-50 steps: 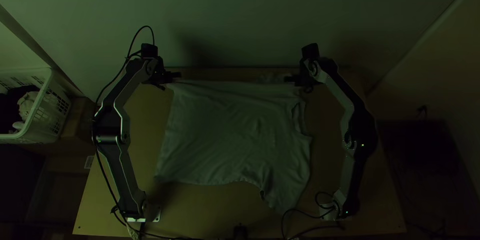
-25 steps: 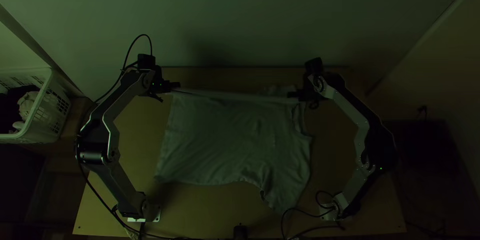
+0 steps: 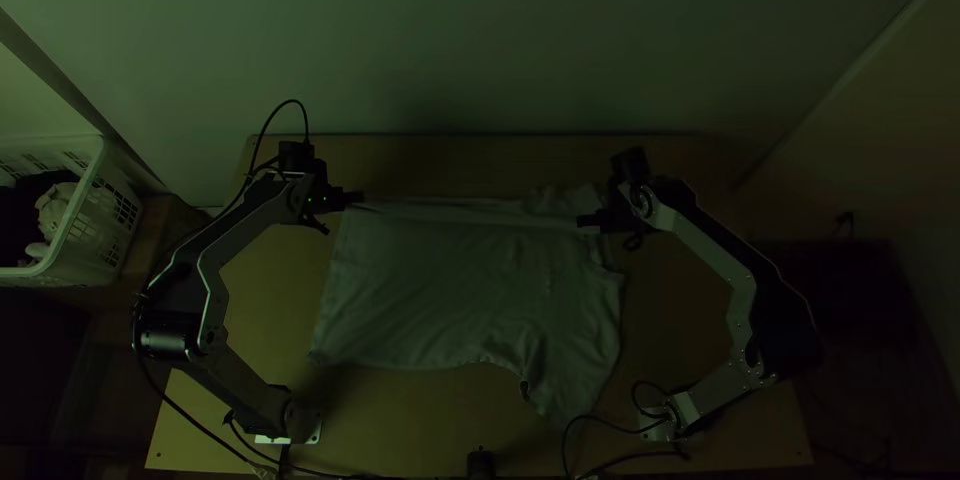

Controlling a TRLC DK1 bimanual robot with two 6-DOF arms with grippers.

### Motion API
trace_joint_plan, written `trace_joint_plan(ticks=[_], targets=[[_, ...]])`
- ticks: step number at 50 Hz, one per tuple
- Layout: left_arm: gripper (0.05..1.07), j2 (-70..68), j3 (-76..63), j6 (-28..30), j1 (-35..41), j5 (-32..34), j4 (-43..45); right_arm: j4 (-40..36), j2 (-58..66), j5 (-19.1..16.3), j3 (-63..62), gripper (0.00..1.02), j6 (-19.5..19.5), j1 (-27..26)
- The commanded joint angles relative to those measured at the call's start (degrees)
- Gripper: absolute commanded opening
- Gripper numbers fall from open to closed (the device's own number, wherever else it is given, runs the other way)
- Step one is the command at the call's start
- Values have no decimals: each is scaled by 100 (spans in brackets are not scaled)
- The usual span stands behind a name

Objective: Fold the t-shirt

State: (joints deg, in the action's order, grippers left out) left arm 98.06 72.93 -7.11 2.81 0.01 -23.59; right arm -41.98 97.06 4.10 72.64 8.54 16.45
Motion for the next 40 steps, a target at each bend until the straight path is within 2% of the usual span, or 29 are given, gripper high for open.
trace_joint_plan(ticks=[1, 2, 4, 6, 7, 10, 12, 24, 40], targets=[[41, -182, -244, -80, -8, 25, 22, 5, -169, 82, -356, 18, 148, -1], [50, -173, -261, -71, -8, 25, 4, 5, -196, 82, -400, 31, 184, -10], [66, -173, -270, -53, -8, 16, -14, 5, -231, 82, -488, 63, 219, -10], [76, -173, -270, -44, -8, 16, -66, -4, -240, 82, -532, 97, 236, -10], [81, -173, -270, -44, -17, 16, -84, -21, -231, 82, -532, 100, 245, -10], [98, -182, -235, -36, -52, 87, -304, -100, -284, 82, -549, 99, 307, -19], [101, -182, -156, -18, -70, 183, -479, -100, -416, 82, -602, 99, 298, -19], [102, -991, -332, 184, -184, 649, -559, -100, -1400, 82, -971, 99, 368, 16], [102, -2142, -964, 659, -219, 913, -1446, -30, -3650, 74, -2114, 99, 1159, 227]])
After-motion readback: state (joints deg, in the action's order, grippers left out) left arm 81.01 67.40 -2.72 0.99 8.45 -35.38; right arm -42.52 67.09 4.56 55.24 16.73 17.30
